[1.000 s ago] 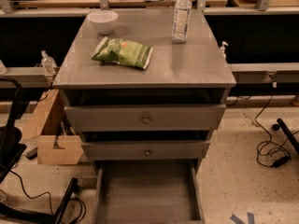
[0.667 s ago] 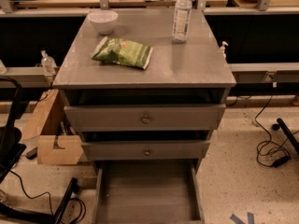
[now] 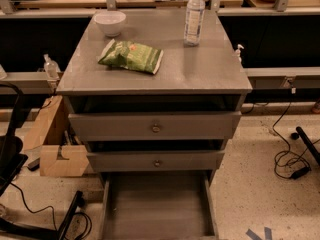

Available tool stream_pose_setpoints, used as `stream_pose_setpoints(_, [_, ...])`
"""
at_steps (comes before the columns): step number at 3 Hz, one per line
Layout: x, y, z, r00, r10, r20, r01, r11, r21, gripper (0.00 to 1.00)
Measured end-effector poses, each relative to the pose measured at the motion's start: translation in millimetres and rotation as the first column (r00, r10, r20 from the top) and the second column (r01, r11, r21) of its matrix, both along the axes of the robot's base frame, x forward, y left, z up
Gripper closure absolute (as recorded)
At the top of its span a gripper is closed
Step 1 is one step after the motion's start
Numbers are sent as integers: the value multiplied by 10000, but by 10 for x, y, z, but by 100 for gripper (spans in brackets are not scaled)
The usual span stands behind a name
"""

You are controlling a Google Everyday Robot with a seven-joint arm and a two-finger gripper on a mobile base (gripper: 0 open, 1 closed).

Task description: Close bottom drawer

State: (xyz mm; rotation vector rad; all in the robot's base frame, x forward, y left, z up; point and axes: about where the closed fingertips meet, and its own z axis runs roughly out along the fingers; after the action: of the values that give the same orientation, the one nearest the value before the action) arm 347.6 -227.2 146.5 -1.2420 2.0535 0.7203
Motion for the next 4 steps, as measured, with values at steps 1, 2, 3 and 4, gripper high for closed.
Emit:
stream_pose_setpoints(1, [-37,-3,0,10000,0,0,0,10000,0,100])
stream_pose_setpoints(2, [-14,48,-23,10000,56,60,-56,10000,-5,100])
stream_pose_setpoints(3, [9,73,-37,10000,60,71,-60,10000,-2,100])
stream_pose_setpoints(4, [13,118,-65,9999,68,93,-68,10000,6,100])
